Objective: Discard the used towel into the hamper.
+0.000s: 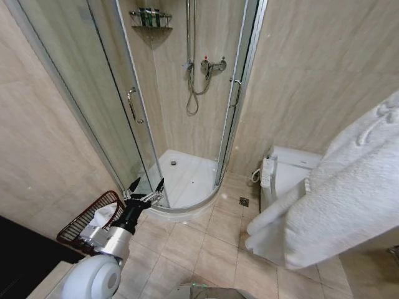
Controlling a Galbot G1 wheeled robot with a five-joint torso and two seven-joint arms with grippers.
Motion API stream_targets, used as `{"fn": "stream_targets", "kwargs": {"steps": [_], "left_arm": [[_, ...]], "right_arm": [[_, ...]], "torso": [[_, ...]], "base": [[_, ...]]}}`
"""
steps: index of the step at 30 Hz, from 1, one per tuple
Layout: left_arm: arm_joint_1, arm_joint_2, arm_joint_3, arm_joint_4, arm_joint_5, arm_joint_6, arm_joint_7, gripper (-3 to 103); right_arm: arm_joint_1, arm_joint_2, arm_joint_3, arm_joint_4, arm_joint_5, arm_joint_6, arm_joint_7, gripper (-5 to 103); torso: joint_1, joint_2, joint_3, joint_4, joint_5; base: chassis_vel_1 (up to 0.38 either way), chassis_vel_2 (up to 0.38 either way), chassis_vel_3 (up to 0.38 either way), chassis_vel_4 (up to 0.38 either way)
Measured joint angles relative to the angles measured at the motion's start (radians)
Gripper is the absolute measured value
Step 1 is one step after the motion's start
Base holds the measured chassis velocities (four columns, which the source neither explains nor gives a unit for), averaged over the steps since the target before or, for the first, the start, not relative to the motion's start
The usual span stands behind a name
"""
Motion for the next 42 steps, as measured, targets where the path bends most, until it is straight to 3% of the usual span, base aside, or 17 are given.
{"fn": "stream_targets", "kwargs": {"steps": [33, 42], "left_arm": [[0.000, 0.000, 0.000, 0.000, 0.000, 0.000, 0.000, 100], [0.000, 0.000, 0.000, 0.000, 0.000, 0.000, 0.000, 100]], "right_arm": [[0.065, 0.010, -0.052, -0.007, -0.024, -0.002, 0.003, 12], [0.041, 0.019, -0.054, 0.021, -0.021, -0.001, 0.004, 12]], "torso": [[0.079, 0.174, 0.096, 0.0003, -0.0001], [0.089, 0.198, 0.109, 0.0002, -0.0002]], "base": [[0.000, 0.000, 0.000, 0.000], [0.000, 0.000, 0.000, 0.000]]}}
